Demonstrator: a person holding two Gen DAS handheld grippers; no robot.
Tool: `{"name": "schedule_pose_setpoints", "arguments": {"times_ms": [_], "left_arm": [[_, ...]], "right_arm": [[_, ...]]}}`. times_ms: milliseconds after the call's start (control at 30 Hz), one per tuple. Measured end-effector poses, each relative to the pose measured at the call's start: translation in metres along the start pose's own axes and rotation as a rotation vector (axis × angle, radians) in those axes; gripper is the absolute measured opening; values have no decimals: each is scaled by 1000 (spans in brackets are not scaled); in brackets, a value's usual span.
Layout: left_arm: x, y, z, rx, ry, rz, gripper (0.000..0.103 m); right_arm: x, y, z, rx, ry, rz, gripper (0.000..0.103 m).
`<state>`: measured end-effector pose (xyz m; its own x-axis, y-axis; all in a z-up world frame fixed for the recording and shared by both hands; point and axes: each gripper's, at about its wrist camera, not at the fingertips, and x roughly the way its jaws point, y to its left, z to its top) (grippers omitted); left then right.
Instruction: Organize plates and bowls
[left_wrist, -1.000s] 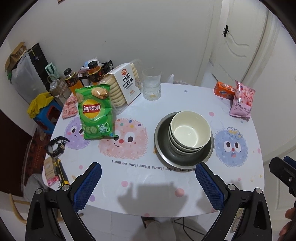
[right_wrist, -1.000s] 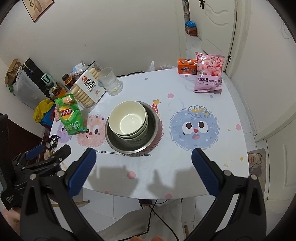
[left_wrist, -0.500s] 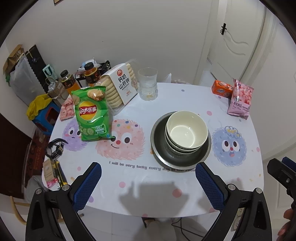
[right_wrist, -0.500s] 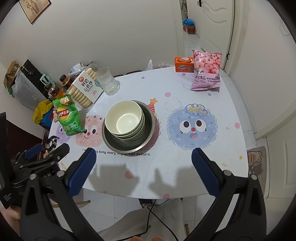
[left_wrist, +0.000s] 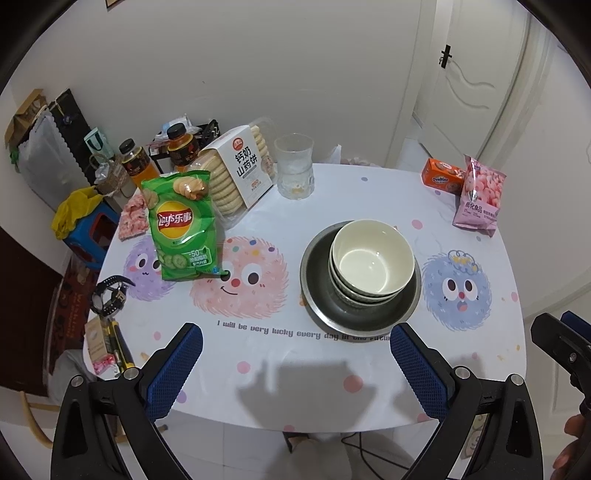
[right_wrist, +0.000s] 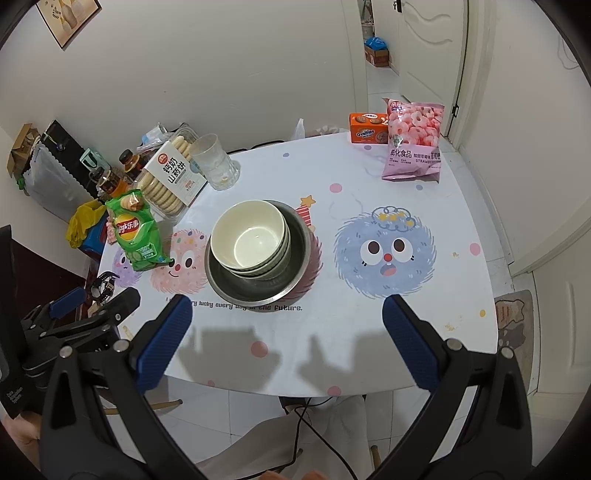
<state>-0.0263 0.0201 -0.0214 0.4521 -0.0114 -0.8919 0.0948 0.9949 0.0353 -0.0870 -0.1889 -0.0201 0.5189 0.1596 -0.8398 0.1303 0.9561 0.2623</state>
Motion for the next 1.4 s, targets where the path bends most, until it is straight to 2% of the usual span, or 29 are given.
{"name": "schedule_pose_setpoints", "arguments": {"times_ms": [1400], "left_arm": [[5,1,3,13,7,-4,103]], "right_arm": [[3,1,1,1,9,-2,103]]}}
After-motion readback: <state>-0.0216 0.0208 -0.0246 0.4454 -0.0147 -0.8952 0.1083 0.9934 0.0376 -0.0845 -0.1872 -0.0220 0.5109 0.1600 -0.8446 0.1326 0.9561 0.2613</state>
